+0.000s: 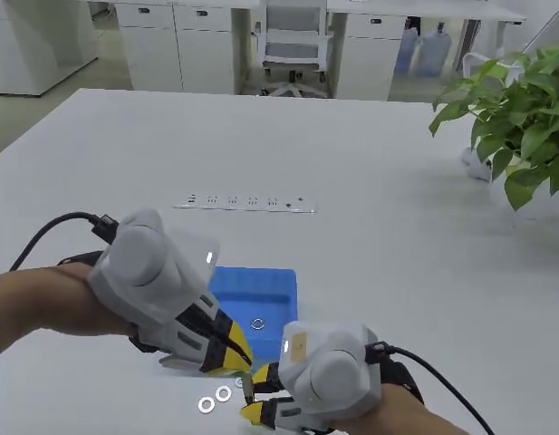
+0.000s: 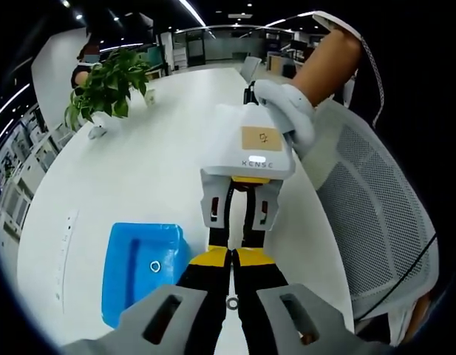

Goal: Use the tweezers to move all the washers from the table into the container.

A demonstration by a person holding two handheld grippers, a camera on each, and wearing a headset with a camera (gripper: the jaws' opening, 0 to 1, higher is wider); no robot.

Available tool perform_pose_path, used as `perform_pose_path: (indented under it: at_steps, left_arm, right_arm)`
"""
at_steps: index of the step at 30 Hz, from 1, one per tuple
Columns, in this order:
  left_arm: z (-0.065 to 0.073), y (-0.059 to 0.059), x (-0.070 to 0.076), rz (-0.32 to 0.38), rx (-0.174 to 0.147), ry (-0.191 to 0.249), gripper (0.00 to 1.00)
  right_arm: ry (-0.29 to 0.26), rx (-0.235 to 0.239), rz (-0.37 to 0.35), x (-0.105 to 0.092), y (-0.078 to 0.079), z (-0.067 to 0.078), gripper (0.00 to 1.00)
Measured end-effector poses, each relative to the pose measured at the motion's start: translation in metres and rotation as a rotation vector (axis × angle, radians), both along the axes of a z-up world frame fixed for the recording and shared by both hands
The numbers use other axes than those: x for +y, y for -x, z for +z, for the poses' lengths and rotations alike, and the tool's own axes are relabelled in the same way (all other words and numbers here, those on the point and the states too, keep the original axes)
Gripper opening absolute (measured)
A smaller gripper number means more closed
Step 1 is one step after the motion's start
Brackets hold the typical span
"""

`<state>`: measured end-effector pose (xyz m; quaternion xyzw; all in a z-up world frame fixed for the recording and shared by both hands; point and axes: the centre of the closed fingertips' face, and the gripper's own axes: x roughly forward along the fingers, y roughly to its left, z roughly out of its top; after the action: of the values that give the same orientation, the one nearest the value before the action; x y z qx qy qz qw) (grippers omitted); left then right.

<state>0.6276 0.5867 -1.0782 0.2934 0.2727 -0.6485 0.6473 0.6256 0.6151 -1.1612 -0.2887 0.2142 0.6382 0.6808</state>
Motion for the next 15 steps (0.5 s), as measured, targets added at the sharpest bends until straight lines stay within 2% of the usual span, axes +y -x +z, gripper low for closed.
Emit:
perform_pose_path:
  at_steps: [9,12,15]
  left_arm:
    - [0.0003,-0.0017,-0.0053,0.003,0.016,0.014,0.05]
    - [0.0005,-0.0020,-0.0063,0.000,0.013,0.015,0.05]
    - [0.0006,-0.0018,-0.0077,-0.006,0.010,0.017,0.05]
  right_arm:
    - [-0.008,0.012,-0.009,-0.0034,-0.0004,0.0031,0.16]
    - [-0.034,0.028,-0.022,-0.0016,-0.0031,0.0084,0.14]
    - [-0.033,0.027,-0.022,-0.0007,-0.0036,0.0081,0.12]
